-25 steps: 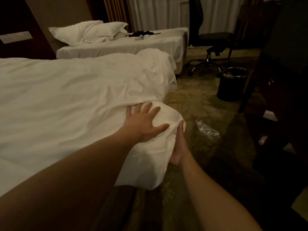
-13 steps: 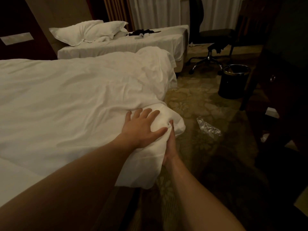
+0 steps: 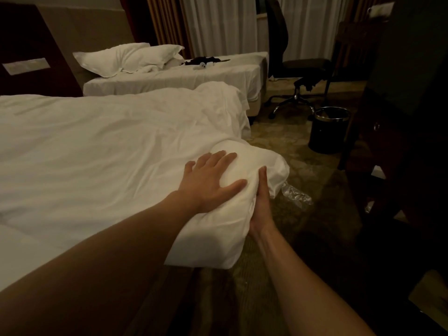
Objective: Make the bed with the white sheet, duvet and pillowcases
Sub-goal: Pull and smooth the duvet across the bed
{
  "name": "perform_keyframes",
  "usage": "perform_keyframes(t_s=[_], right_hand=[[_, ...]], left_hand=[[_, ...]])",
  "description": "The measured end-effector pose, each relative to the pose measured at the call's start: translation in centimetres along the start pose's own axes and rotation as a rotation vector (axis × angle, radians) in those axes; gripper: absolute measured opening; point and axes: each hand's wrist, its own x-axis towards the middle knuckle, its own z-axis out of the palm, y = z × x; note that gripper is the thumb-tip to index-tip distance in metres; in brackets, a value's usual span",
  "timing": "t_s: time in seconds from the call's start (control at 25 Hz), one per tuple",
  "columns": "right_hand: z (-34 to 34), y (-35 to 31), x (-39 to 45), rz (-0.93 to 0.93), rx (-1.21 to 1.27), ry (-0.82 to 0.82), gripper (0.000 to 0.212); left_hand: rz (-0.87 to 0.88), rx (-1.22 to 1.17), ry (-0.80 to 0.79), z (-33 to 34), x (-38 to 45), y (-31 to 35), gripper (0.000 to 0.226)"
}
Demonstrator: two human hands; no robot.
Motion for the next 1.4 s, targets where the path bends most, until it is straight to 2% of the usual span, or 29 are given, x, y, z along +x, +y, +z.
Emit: perform_keyframes(t_s=[0.08, 0.12, 0.16, 0.28, 0.32, 0.4, 0.44, 0.52, 0.56, 0.6, 0.64, 0.72, 0.8, 0.88, 1.0, 1.08, 1.16, 1.24, 1.32, 1.36, 1.4], right_hand=[[0.4, -0.8, 0.3, -0.114, -0.223, 0.19, 0.076], [0.4, -1.1, 0.4, -0.152, -0.262, 0.236, 0.073], [0.2, -1.1, 0.7, -0.159, -0.24, 0.215, 0.072], [-1.0, 1.4, 0.0, 0.03, 0.042, 0.086, 0.075], [-2.1, 2.5, -0.6, 0.117, 0.038, 0.122, 0.074], [-3.4, 3.5, -1.6, 0.246, -0.109, 0.269, 0.066], [-3.3, 3.3, -2.0, 0.267, -0.178, 0.313, 0.06], [-2.3, 2.3, -1.2, 0.23, -0.404, 0.51, 0.051], [-1.7, 1.9, -0.1, 0.171, -0.596, 0.674, 0.052], [-0.6, 1.6, 0.6, 0.06, -0.836, 0.771, 0.056], [1.3, 1.6, 1.1, -0.085, -1.038, 0.7, 0.058], [5.4, 2.6, 1.7, -0.259, -1.212, 0.346, 0.056], [7.9, 5.2, 2.5, -0.295, -1.356, 0.096, 0.056], [8.9, 8.1, 3.2, -0.296, -1.521, -0.002, 0.058], [6.6, 11.5, 4.1, -0.14, -1.649, -0.011, 0.062], [4.7, 11.5, 5.1, 0.046, -1.574, 0.114, 0.066], [3.4, 10.1, 6.6, 0.104, -1.517, 0.241, 0.067], [3.4, 8.7, 8.3, -0.112, -1.551, 0.258, 0.065], [4.0, 8.5, 10.2, -0.326, -1.553, 0.163, 0.062], [4.1, 8.9, 10.9, -0.365, -1.545, 0.128, 0.06], [3.9, 9.4, 11.7, -0.319, -1.532, 0.115, 0.061]], left_hand=[[-0.001, -0.038, 0.021, -1.2, 0.5, 0.2, 0.082], [-0.002, -0.051, 0.025, -1.6, 0.8, 0.1, 0.081], [0.002, -0.058, 0.019, -1.8, 1.0, 0.0, 0.081], [0.017, 0.011, -0.125, 0.1, 0.1, -0.9, 0.082], [0.019, 0.044, -0.208, 1.1, -0.4, -1.2, 0.084], [0.045, 0.077, -0.315, 2.6, -1.3, -1.8, 0.085], [0.085, 0.075, -0.318, 2.7, -1.5, -2.1, 0.082], [0.212, 0.076, -0.196, 1.4, -0.9, -2.6, 0.071], [0.247, 0.089, -0.103, 0.4, -0.3, -3.0, 0.068], [0.237, 0.122, -0.023, -0.8, 0.2, -3.6, 0.066], [0.189, 0.173, 0.032, -2.0, 0.7, -4.6, 0.064], [0.033, 0.296, -0.011, -3.4, 1.2, -7.6, 0.056], [-0.094, 0.407, -0.18, -3.7, 0.6, -10.8, 0.058], [-0.151, 0.45, -0.245, -3.5, 0.0, -13.0, 0.067], [-0.196, 0.468, -0.222, -2.5, 0.7, -14.3, 0.08], [-0.216, 0.479, -0.194, -2.0, 2.2, -14.4, 0.083], [-0.18, 0.438, -0.194, -1.7, 4.5, -14.1, 0.079], [-0.067, 0.417, -0.226, -1.5, 6.9, -13.5, 0.072], [0.018, 0.434, -0.252, -1.0, 8.7, -13.3, 0.066], [0.034, 0.446, -0.249, -0.7, 9.3, -13.5, 0.066], [0.033, 0.457, -0.233, -0.4, 9.7, -14.2, 0.068]])
